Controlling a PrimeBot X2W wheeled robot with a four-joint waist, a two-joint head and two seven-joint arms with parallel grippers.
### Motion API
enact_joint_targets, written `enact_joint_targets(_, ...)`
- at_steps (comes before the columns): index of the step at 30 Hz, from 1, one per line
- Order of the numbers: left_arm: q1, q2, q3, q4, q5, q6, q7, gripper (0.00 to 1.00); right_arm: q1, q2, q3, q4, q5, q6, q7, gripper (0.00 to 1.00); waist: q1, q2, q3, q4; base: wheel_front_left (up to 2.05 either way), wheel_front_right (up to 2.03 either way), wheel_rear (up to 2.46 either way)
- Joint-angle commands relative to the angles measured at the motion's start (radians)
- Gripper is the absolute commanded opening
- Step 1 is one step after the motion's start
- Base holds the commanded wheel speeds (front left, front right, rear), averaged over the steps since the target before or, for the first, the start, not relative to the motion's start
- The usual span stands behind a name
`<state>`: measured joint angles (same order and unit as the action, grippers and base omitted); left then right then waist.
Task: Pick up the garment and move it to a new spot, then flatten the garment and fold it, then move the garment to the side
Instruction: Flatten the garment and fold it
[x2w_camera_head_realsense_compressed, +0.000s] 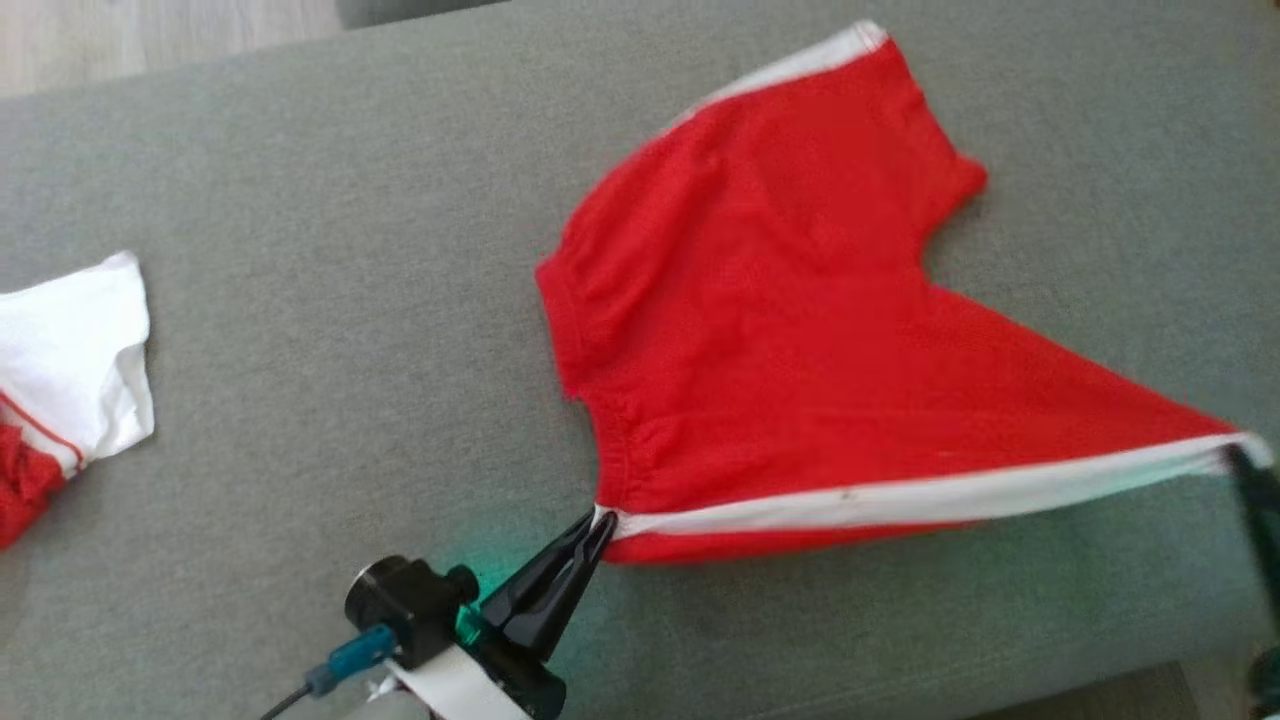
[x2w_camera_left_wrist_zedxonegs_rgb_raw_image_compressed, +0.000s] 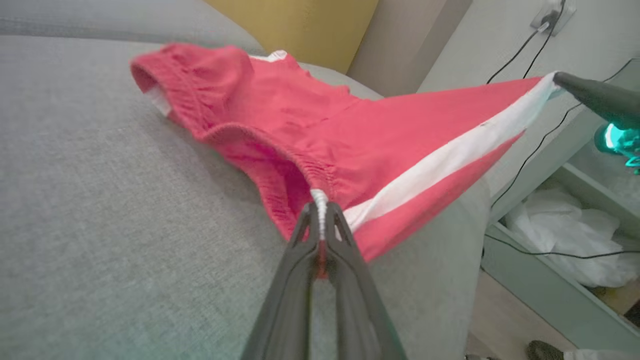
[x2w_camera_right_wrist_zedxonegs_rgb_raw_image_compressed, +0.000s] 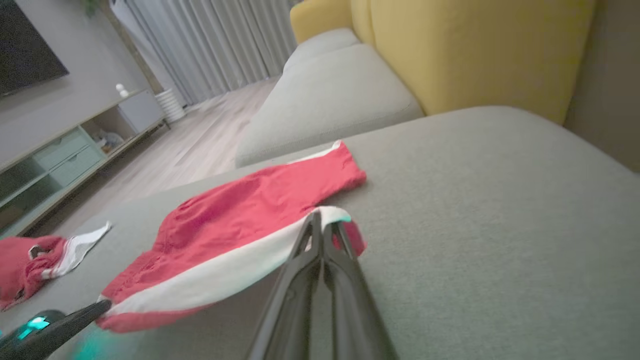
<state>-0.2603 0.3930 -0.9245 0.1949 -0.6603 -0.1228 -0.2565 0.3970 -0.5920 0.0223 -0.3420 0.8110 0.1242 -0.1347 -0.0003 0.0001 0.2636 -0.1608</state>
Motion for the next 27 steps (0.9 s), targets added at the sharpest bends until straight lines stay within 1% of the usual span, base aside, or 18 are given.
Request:
enact_joint_targets(1, -0.014, 0.027, 0.05, -0.056, -0.011, 0.005, -0.005, 0.0, -0.027, -0.032, -0.047, -0.045, 0.003, 0.007, 0.001, 0.0, 0.0003, -0.0001, -0.004, 0.01, 0.0, 0.0, 0.0)
enact_joint_targets(4, -0.037, 0.013, 0.063, -0.109, -0.039, 0.002, -0.004, 0.0, -0.055, -0.032, -0.082, -0.044, 0.002, 0.007, 0.031, 0.0, 0.0003, -0.0001, 0.004, 0.035, 0.0, 0.0, 0.0)
enact_joint_targets(6, -0.078, -0.004, 0.074, -0.124, -0.054, 0.0, 0.005, 0.0, -0.108, -0.035, -0.089, -0.02, -0.005, 0.007, 0.057, 0.0, 0.0003, -0.0001, 0.018, 0.05, 0.0, 0.0, 0.0)
enact_joint_targets(9, -0.154, -0.043, 0.099, -0.119, -0.073, 0.002, 0.022, 0.0, -0.219, -0.029, -0.091, 0.04, -0.038, 0.007, 0.102, 0.0, 0.0003, -0.0001, 0.047, 0.073, 0.0, 0.0, 0.0)
enact_joint_targets(11, -0.207, -0.079, 0.116, -0.105, -0.091, 0.002, 0.03, 0.0, -0.305, -0.018, -0.086, 0.088, -0.07, 0.007, 0.136, 0.0, 0.0003, -0.0001, 0.07, 0.089, 0.0, 0.0, 0.0)
enact_joint_targets(13, -0.257, -0.113, 0.135, -0.07, -0.111, 0.002, 0.033, 0.0, -0.392, -0.017, -0.059, 0.131, -0.094, 0.007, 0.168, 0.0, 0.0003, -0.0001, 0.09, 0.104, 0.0, 0.0, 0.0)
enact_joint_targets(14, -0.257, -0.113, 0.135, -0.07, -0.111, 0.002, 0.033, 0.0, -0.392, -0.017, -0.059, 0.131, -0.094, 0.007, 0.168, 0.0, 0.0003, -0.0001, 0.09, 0.104, 0.0, 0.0, 0.0)
enact_joint_targets(18, -0.345, -0.157, 0.151, 0.034, -0.118, 0.001, 0.035, 0.0, -0.568, -0.017, 0.004, 0.227, -0.112, 0.007, 0.202, 0.0, 0.0003, -0.0001, 0.12, 0.124, 0.0, 0.0, 0.0)
enact_joint_targets(27, -0.527, -0.245, 0.126, 0.207, -0.142, -0.006, 0.036, 0.0, -0.864, -0.07, 0.16, 0.445, -0.097, 0.007, 0.254, 0.0, 0.0003, -0.0001, 0.2, 0.167, 0.0, 0.0, 0.0)
